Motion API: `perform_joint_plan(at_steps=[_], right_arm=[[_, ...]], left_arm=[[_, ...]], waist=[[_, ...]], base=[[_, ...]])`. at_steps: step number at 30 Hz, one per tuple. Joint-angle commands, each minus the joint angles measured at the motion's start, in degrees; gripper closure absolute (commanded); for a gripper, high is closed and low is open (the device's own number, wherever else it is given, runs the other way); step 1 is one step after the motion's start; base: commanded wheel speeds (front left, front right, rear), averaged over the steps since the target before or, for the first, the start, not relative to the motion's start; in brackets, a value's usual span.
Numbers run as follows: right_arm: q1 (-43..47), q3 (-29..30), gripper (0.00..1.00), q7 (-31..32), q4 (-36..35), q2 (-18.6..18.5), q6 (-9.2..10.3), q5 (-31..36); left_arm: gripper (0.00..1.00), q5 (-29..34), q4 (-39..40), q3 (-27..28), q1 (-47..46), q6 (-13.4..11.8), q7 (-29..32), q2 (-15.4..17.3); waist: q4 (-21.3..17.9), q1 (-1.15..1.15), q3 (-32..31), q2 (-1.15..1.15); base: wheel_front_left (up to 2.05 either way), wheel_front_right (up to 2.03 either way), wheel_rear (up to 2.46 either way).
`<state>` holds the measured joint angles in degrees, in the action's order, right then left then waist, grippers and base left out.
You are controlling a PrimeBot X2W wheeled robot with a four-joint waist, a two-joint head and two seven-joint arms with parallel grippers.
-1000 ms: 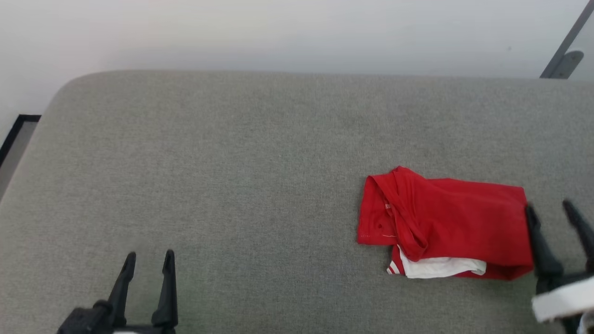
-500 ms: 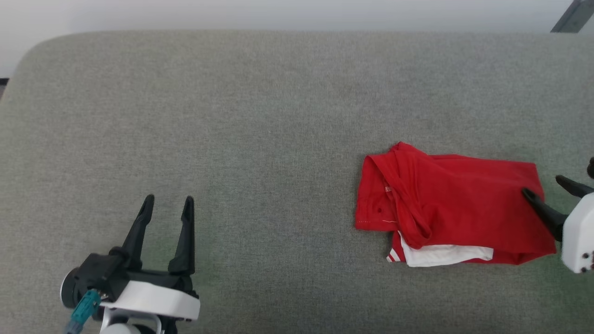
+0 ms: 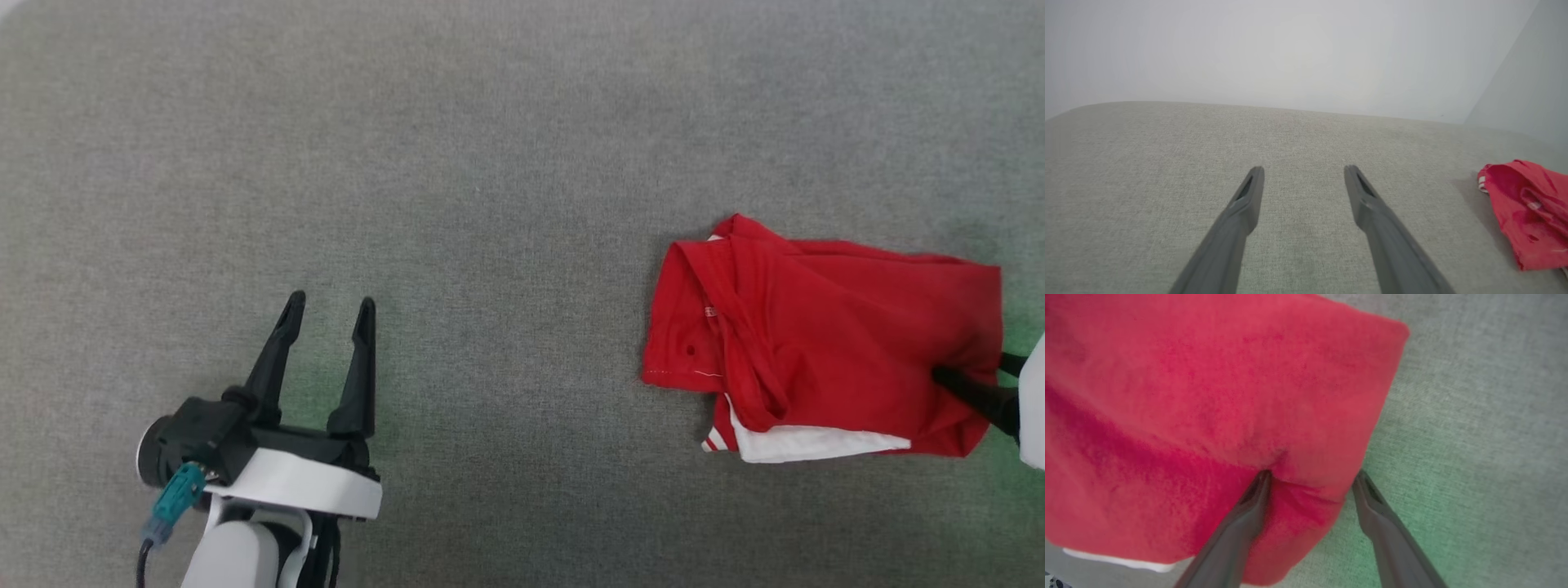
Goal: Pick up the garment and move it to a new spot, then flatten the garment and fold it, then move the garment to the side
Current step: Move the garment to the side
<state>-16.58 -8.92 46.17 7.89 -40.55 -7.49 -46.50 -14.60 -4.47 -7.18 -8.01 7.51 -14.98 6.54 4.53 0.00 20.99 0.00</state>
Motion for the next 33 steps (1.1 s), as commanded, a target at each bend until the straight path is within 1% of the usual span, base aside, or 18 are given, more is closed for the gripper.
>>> perform_joint_plan(at_steps=[1,2,3,4,5,9,13,16,21,24,27,30,33], right_arm=[[0.48,-1.29,0.0,0.65,1.11,1.72,0.0,0.1],[0.67,-1.63,0.0,1.07,1.32,2.11,0.01,0.2],[0.76,-2.01,0.24,1.12,1.28,2.34,0.01,0.4],[0.62,-2.15,0.7,0.86,1.28,2.56,0.01,0.53],[0.38,-2.09,1.0,0.47,1.28,3.0,0.01,0.34],[-0.35,-1.51,1.0,-1.49,1.22,3.08,0.17,0.6],[-1.51,0.42,1.0,-5.58,0.03,2.51,0.22,1.36],[-2.27,3.29,1.0,-9.3,-0.64,0.87,0.22,2.21],[-2.12,9.52,1.0,-13.25,-0.08,-1.31,0.12,2.35],[-2.84,13.76,1.0,-15.3,1.41,-2.63,0.07,2.58],[-4.52,16.86,1.0,-17.68,3.91,-2.71,0.01,2.18],[-7.0,18.98,1.0,-20.19,7.14,-3.14,0.01,2.35],[-9.44,19.42,1.0,-23.29,11.03,-4.96,0.02,5.62]], left_arm=[[0.0,-0.36,-0.02,-0.04,-0.95,-0.08,-0.28,-0.07],[0.0,-0.36,-0.18,-0.2,-1.3,-0.08,-0.28,-0.13],[0.0,-0.38,-0.3,-0.38,-1.59,-0.08,-0.28,-0.14],[0.0,-0.36,-0.35,-0.47,-1.87,-0.08,-0.28,-0.16],[0.0,-0.33,-0.46,-0.49,-2.11,-0.08,-0.28,-0.16],[0.0,-0.03,-0.65,-0.44,-2.94,-0.08,-0.29,0.09],[0.0,0.3,-0.35,-0.48,-3.46,-0.08,-0.29,1.0],[0.0,0.55,0.07,-1.33,-4.62,-0.08,-0.28,2.25],[0.0,1.23,0.98,-3.53,-8.63,-0.08,-0.28,4.72],[0.0,1.51,2.17,-5.34,-12.13,-0.08,-0.28,6.3],[0.0,2.11,3.06,-8.1,-16.41,-0.08,-0.28,8.32],[0.0,2.35,3.89,-11.36,-21.44,-0.08,-0.28,10.44],[0.0,2.86,4.36,-14.75,-26.86,-0.08,-0.28,12.15]], waist=[[0.4,0.0,1.18,0.0],[0.39,0.0,1.62,0.0],[0.35,0.0,1.99,0.0],[0.29,0.0,2.37,0.0],[0.13,0.0,2.64,0.0],[-1.0,0.0,3.44,0.0],[-3.17,0.0,4.05,0.0],[-5.42,0.0,5.11,0.0],[-8.86,0.0,8.1,0.0],[-11.04,0.0,10.65,0.0],[-13.25,0.0,13.35,0.0],[-15.08,0.0,16.17,0.0],[-16.09,0.0,18.92,0.0]], base=[[0.0,0.0,0.0],[0.0,0.0,0.0],[0.0,0.0,0.0],[0.0,0.0,0.0],[0.0,0.0,0.0],[0.0,0.0,0.0],[0.0,0.0,0.0],[0.0,0.0,0.0],[0.0,0.0,0.0],[0.0,0.0,0.0],[0.0,0.0,0.0],[0.0,0.0,0.0],[0.0,0.0,0.0]])
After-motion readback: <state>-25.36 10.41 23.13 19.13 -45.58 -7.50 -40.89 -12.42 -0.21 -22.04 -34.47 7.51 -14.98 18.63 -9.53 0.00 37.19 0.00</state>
